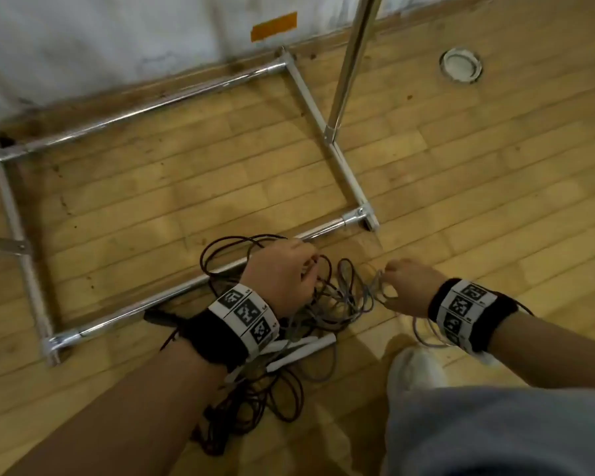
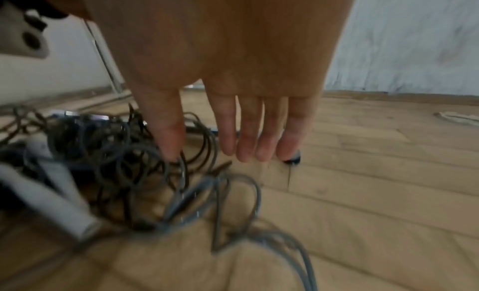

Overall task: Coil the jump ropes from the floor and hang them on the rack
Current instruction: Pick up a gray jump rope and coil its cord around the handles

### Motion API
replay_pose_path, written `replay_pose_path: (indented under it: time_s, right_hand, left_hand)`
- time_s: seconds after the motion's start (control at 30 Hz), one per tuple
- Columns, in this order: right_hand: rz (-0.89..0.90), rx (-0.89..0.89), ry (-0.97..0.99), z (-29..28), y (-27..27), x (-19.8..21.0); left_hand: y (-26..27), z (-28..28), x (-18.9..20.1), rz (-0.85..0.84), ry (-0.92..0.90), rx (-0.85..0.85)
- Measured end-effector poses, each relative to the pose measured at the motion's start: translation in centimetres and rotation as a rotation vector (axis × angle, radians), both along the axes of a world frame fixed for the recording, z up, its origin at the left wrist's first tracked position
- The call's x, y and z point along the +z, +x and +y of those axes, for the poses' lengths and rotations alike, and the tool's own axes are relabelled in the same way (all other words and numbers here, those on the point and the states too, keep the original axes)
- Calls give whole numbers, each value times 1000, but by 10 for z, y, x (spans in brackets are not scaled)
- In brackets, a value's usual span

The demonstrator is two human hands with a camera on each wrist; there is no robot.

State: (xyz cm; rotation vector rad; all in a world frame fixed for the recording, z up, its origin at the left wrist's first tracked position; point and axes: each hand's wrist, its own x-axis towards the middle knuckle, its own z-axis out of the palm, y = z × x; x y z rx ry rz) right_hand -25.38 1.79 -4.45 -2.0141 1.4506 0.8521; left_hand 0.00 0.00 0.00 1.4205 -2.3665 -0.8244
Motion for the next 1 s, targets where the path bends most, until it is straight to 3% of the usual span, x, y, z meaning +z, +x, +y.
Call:
replay_pose_path:
  time_s: [0.13, 0.23, 0.33, 0.43, 0.53, 0.7, 0.83, 1.0]
  right_hand:
    - [224, 117, 31, 18, -10, -24]
    - [221, 158, 19, 18, -13, -31]
    - [-19, 40, -71, 12, -11, -23]
    - [-437, -61, -266, 4, 7, 7]
    - [-686, -32, -366, -12, 32, 47]
    - [-801, 26, -571, -36, 63, 121]
    - [-790, 87, -674, -51, 77, 190]
    - [-791, 241, -877, -52, 113, 292]
  left_hand:
    - [-12, 5, -14, -45, 21, -16]
    - [-20, 10, -23, -51, 22, -55]
    - [-29, 9, -29, -90, 64, -62]
    - [-37, 5, -30, -87, 118, -87]
    - [-43, -2, -20, 14, 145, -79]
    - [-25, -14, 29, 88, 87, 84]
    - [5, -18, 98, 239, -68, 233]
    - [31, -13, 194, 429, -151, 271]
